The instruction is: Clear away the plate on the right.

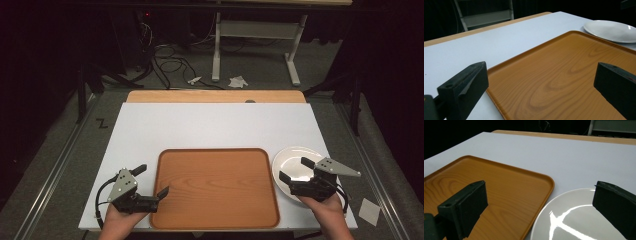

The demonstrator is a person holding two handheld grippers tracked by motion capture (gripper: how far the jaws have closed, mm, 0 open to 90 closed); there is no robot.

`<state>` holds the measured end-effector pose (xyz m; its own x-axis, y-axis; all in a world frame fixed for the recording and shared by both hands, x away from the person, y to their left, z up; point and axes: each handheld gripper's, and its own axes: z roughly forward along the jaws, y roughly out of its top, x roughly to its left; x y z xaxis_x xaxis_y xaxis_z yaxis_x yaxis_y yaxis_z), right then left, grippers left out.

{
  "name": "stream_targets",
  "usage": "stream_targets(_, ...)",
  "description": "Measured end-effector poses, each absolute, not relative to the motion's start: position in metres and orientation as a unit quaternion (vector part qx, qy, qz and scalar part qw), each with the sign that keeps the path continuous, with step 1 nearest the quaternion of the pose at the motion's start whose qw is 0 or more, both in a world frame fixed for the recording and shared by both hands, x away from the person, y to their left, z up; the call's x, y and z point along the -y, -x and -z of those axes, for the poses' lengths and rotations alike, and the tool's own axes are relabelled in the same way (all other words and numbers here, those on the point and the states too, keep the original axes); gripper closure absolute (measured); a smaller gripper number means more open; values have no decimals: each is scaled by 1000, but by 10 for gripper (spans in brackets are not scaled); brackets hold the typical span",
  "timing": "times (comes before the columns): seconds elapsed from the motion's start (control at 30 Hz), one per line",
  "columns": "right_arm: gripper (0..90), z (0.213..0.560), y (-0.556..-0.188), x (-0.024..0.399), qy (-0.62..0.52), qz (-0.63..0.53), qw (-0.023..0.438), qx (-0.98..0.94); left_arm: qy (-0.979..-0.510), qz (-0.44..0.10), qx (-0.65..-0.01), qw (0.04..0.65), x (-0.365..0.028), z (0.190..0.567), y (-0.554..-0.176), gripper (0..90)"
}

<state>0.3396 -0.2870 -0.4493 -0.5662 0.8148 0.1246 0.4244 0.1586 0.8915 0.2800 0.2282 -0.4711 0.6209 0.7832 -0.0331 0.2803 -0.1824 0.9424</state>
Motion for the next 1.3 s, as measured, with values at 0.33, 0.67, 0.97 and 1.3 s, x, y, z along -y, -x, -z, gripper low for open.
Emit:
stream_targets(0.33, 8, 449, -343, 302, -442, -489, 208, -723, -732, -240, -366, 523, -232, 471, -282, 2)
stream_targets(0.67, 8, 451, -346, 315, -452, -479, 208, -723, -728, -242, -369, 524, -238, 471, -286, 1)
stream_targets(0.97, 9, 453, -345, 334, -471, -477, 216, -710, -723, -246, -378, 524, -244, 471, -291, 2)
stream_targets(1.3, 8, 454, -340, 360, -496, -468, 212, -699, -722, -246, -382, 523, -243, 472, -296, 1)
